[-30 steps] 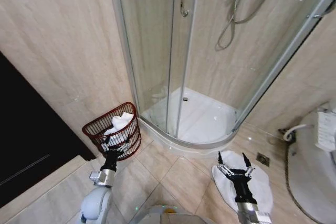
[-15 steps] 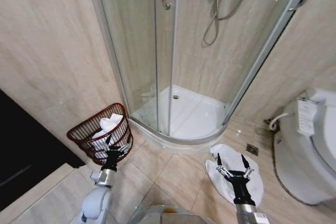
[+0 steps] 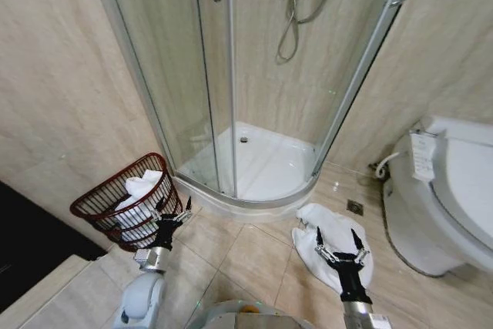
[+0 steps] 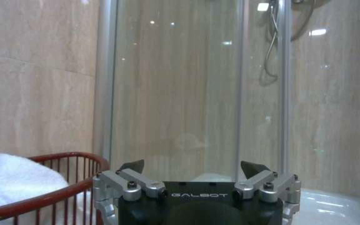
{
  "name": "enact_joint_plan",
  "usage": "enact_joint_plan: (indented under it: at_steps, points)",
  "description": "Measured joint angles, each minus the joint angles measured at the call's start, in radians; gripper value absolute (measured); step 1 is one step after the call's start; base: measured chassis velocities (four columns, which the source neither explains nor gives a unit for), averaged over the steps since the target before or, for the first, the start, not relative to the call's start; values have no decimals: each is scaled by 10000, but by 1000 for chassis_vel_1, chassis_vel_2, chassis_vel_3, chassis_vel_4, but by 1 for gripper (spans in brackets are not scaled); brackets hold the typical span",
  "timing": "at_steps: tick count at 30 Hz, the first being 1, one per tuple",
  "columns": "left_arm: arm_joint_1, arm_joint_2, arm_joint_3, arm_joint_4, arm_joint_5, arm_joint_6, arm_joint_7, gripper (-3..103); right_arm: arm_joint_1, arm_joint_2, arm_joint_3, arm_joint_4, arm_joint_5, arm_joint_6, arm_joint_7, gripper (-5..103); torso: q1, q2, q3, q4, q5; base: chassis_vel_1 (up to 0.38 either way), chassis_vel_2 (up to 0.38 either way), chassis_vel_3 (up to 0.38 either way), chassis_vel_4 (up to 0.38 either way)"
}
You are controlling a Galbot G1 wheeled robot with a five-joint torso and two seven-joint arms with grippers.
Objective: Discard the used towel into the hamper.
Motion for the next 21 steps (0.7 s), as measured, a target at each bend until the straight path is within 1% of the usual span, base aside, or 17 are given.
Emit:
enact_joint_plan:
  at_steps: [4,10,21]
  points:
    - [-13,15,0,8,-39,12,-12,100,-72,3,-92,-23,-18,-1,49,100,-5,-5,1,6,-1,-9,-15,-12,-8]
    - [-88,23,45,70,-44,16,-12,100,-177,64,-159,-111,-306,91,71,100,-2,19,20,3,-2,0,0,0,0]
    - [-83,154,-14,74,-184,9,-15,100,-250,99,-405,-163,-518,129,58,100,12,59,48,4,-3,-2,-5,5,2]
